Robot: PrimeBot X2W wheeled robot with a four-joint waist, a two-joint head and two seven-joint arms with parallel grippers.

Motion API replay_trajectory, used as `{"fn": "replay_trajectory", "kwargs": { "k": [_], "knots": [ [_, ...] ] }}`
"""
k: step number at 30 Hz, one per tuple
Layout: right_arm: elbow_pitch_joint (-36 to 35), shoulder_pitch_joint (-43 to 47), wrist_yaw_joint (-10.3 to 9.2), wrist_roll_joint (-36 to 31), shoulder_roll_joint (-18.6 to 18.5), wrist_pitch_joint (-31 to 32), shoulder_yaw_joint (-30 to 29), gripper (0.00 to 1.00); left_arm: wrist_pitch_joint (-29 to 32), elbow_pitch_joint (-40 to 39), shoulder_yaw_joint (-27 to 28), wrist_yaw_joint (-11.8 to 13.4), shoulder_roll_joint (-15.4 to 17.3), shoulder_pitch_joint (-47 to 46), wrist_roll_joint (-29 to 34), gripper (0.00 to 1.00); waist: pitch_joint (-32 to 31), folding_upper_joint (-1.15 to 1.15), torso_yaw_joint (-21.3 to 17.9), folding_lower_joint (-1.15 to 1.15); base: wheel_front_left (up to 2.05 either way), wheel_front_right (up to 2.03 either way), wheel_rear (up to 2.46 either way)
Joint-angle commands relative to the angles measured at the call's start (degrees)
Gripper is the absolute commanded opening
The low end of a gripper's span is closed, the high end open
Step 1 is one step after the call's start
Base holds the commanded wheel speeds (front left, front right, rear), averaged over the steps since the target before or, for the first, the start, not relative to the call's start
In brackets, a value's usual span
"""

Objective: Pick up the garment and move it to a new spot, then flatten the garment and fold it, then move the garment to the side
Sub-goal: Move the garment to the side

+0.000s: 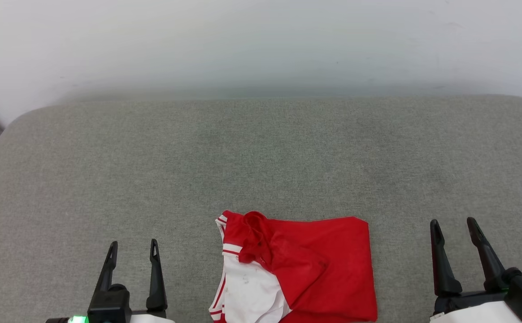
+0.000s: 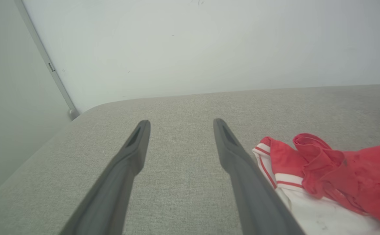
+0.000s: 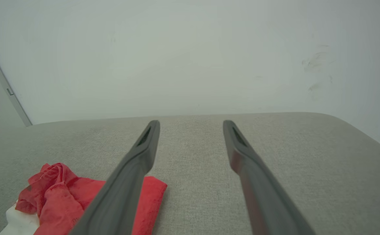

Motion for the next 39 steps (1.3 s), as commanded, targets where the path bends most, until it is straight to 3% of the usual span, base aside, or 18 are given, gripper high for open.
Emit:
{"fn": "replay_trajectory", "kwargs": {
  "k": [1,6,11,15,18,21,23,28,31,34,39],
  "knots": [
    [-0.39,1.08,-0.02,0.17,0.36,-0.06,-0.04,1.0,-0.15,-0.29,-0.18,-0.18,-0.02,0.64,0.07,1.0,-0.15,0.0,-0.08,0.0,0.0,0.0,0.0],
    [-0.38,2.05,-0.02,0.84,0.68,-0.06,-0.06,1.0,-0.15,-0.44,-0.3,-0.06,-0.14,1.2,0.0,1.0,-0.41,0.0,-0.12,0.0,0.0,0.0,0.0],
    [-2.54,-3.33,-0.02,1.05,0.59,-0.06,-1.26,1.0,-0.15,-0.56,-0.03,0.35,-0.26,1.28,-0.25,1.0,-0.37,0.0,-0.41,0.0,0.0,0.0,0.0],
    [-3.42,-10.14,-0.02,1.4,-3.08,-0.06,-0.98,1.0,-0.15,-0.45,-0.28,0.15,-0.36,0.69,-0.32,1.0,-0.03,0.0,-0.38,0.0,0.0,0.0,0.0],
    [0.03,-14.94,-0.02,2.25,-7.86,0.85,1.88,1.0,-0.15,-0.34,-0.53,-0.12,-0.4,0.11,-0.34,1.0,0.32,0.0,0.03,0.0,0.0,0.0,0.0],
    [3.71,-19.46,-0.03,6.27,-13.37,9.81,7.03,1.0,-0.15,-0.34,-0.58,-0.14,-0.49,-0.44,-0.41,1.0,0.88,0.0,0.41,0.0,0.0,0.0,0.0],
    [5.64,-21.52,-0.03,11.26,-16.68,19.16,10.4,1.0,-0.15,-0.36,-0.59,-0.2,-0.56,-0.61,-0.41,1.0,1.33,0.0,0.66,0.0,0.0,0.0,0.0],
    [6.58,-24.27,-0.02,27.88,-23.96,41.25,17.34,1.0,-0.14,-0.32,-0.53,-0.24,-0.69,-1.4,-0.78,1.0,2.84,0.0,1.17,0.0,0.0,0.0,0.0],
    [8.5,-23.39,-0.02,39.91,-24.41,51.63,17.22,1.0,-0.15,-0.15,-0.76,-0.36,-0.76,-2.26,-0.81,1.0,3.71,0.0,1.59,0.0,0.0,0.0,0.0],
    [10.44,-22.68,-0.02,47.24,-25.51,58.73,16.82,1.0,-0.15,0.08,-1.06,-0.78,-0.84,-3.23,-0.83,1.0,4.79,0.0,2.37,0.0,0.0,0.0,0.0],
    [13.34,-22.48,-0.02,52.42,-23.8,63.1,17.01,1.0,-0.15,0.11,-1.38,-1.2,-0.94,-4.79,-0.88,1.0,6.99,0.0,3.77,0.0,0.0,0.0,0.0]
  ]
}}
